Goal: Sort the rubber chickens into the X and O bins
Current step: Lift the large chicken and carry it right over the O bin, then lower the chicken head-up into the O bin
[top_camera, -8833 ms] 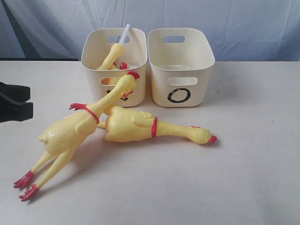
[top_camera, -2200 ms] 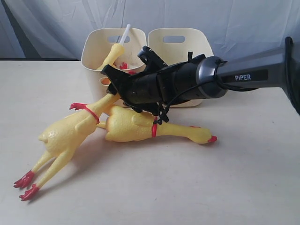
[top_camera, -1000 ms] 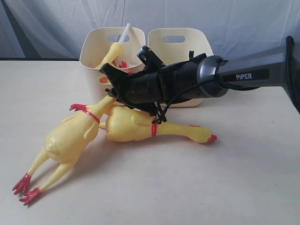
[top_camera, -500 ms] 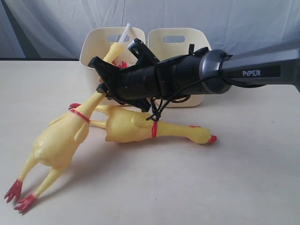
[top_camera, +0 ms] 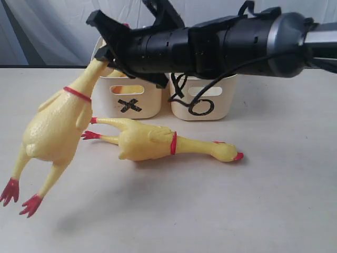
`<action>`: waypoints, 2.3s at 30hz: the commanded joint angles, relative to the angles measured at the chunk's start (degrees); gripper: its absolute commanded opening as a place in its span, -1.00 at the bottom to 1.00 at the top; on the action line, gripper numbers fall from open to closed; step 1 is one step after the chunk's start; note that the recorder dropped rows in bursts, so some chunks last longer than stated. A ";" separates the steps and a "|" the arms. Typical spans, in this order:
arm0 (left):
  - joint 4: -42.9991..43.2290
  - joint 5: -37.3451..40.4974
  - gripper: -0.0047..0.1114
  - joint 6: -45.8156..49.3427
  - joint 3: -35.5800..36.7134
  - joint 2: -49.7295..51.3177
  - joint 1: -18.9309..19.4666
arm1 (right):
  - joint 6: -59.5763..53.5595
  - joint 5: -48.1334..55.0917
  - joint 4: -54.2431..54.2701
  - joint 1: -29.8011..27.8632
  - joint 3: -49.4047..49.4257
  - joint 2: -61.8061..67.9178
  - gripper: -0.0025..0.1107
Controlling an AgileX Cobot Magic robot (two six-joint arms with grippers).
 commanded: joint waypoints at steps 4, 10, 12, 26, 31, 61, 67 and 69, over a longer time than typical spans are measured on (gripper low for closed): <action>0.84 0.36 -0.92 0.06 0.17 -0.46 0.00 | -0.07 -0.08 -6.79 -2.55 -0.28 -6.79 -0.97; 1.08 0.36 -0.92 0.06 0.17 -0.46 0.00 | -0.07 2.71 -17.76 -3.48 -0.28 -11.40 -0.97; 1.08 0.36 -0.92 0.06 0.17 -0.46 0.00 | -0.07 3.73 -21.03 -3.48 -0.28 -13.40 -0.97; 1.20 0.36 -0.92 0.06 0.17 -0.46 0.00 | 9.04 4.65 -41.14 -6.47 -0.28 -29.69 -0.97; 1.20 0.36 -0.92 0.06 0.17 -0.46 0.00 | 19.44 5.48 -54.69 -12.69 -0.28 -34.91 -0.97; 1.21 0.25 -0.92 0.06 0.17 -0.46 0.00 | 23.79 -23.09 -48.21 -31.53 -0.36 -14.10 -0.97; 1.08 0.25 -0.92 0.06 0.17 -0.46 0.00 | 32.75 -23.37 -56.16 -31.53 -0.40 -8.10 -0.97; 1.08 0.25 -0.92 -0.04 0.17 -0.46 0.00 | 35.39 -22.98 -59.17 -31.53 -1.08 -6.39 -0.97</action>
